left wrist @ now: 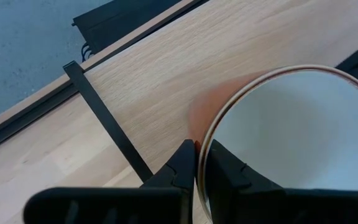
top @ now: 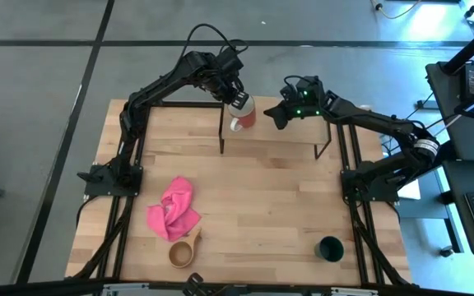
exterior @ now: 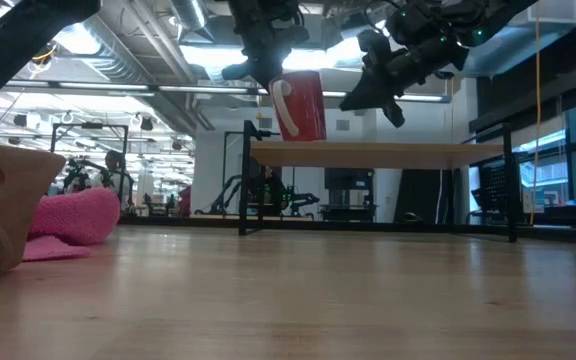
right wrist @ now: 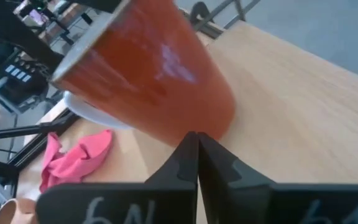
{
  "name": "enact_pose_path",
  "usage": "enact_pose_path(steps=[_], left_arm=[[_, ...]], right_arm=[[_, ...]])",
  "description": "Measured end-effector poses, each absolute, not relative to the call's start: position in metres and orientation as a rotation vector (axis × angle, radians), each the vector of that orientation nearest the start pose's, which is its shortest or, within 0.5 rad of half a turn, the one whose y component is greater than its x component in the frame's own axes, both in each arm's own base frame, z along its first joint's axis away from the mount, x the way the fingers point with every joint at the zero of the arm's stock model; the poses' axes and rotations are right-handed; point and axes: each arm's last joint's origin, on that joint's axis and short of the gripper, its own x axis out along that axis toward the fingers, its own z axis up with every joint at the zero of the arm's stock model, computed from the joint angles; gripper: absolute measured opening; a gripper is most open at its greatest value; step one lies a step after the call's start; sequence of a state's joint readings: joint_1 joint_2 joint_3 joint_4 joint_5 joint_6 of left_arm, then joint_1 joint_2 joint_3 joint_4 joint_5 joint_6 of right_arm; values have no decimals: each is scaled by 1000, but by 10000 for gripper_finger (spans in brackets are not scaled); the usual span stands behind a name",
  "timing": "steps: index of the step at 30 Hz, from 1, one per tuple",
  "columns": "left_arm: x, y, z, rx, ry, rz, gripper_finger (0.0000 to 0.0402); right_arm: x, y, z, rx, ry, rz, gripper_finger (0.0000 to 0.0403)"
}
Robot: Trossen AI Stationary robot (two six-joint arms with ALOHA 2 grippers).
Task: Stack small to large cups/mugs on shelf
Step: Put the orange mug on the shelf
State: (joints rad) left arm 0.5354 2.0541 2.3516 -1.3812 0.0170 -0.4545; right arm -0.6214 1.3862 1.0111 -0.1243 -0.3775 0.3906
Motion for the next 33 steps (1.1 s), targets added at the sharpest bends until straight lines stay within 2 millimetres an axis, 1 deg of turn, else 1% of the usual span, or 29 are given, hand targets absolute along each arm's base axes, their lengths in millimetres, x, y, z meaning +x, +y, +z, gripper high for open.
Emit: enact_pose_path(steps=[10, 21, 28, 33], left_arm=[[348, 206, 381, -700, 935, 705, 16], [350, 204, 382, -686, 939, 692, 17], [350, 203, 382, -693, 938, 660, 40], [350, 203, 383, -692, 934, 660, 44]], right_arm=[[269, -157, 274, 645, 432, -297, 2], [270, -157, 275, 634, 412, -313, 2], [270, -157, 275, 629, 412, -316, 2], [270, -157, 275, 627, 412, -316, 2]])
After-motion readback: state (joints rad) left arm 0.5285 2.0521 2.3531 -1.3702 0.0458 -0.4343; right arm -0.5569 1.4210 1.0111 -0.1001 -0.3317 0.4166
